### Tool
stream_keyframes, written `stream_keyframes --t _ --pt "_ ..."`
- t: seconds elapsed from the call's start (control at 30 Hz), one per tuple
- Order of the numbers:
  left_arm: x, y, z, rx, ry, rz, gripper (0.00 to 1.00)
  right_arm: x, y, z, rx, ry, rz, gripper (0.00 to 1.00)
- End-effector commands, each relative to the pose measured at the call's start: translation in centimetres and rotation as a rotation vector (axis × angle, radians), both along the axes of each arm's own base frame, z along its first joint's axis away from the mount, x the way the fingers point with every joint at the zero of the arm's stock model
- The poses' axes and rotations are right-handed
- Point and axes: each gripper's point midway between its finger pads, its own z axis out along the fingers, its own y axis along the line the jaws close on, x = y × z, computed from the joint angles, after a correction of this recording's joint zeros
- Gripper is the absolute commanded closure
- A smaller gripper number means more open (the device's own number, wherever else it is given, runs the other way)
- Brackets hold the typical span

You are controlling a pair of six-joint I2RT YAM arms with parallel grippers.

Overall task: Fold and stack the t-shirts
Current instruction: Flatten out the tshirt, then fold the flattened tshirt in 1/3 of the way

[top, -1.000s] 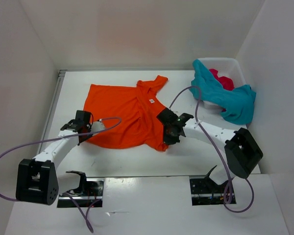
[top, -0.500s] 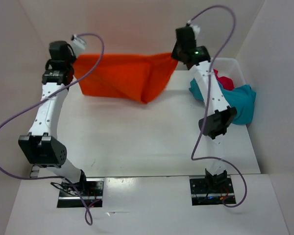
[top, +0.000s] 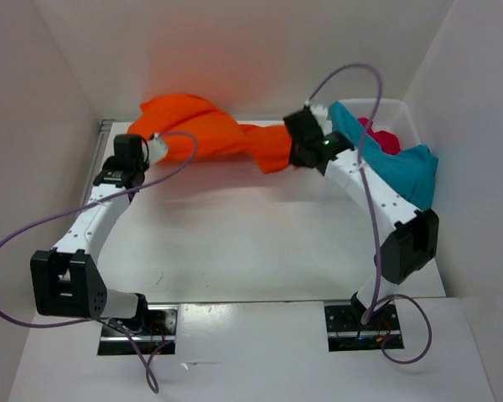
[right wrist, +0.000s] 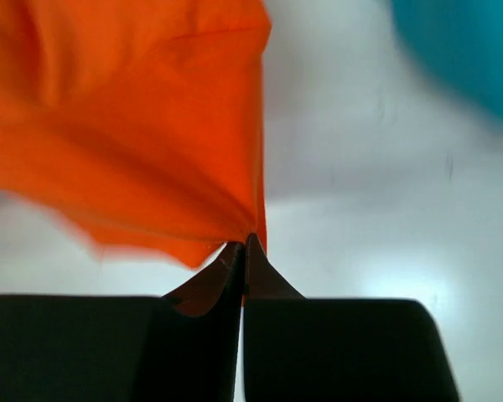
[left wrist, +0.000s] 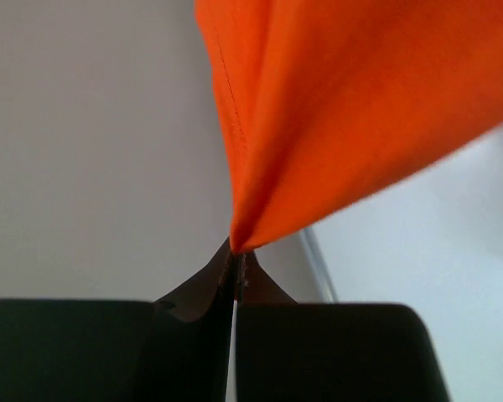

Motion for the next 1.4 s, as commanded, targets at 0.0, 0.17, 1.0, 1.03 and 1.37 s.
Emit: stream_keyframes --t 0.0,0.17,1.0,1.03,1.37 --pt "-4.2 1.0 -3.2 0.038 0.128 0.033 1.00 -3.9 0.2 -5.0 0.096 0.092 -0.020 1.00" --pt "-11.3 0.8 -11.3 0.025 0.437 0.049 1.00 -12.3 2.5 -15.7 0.091 0.366 0.049 1.00" --pt "-18.7 1.7 -16.2 0.028 0.607 0.124 0.96 -18.2 5.4 -18.9 0.046 0.510 0.169 1.00" --pt "-18.2 1.5 -16.3 0.010 0.597 0.130 0.96 -16.1 6.4 -18.1 0.038 0.477 0.207 1.00" --pt "-12.5 2.8 -15.4 -0.093 0.489 0.240 0.96 -5.0 5.7 -16.6 -0.040 0.345 0.210 1.00"
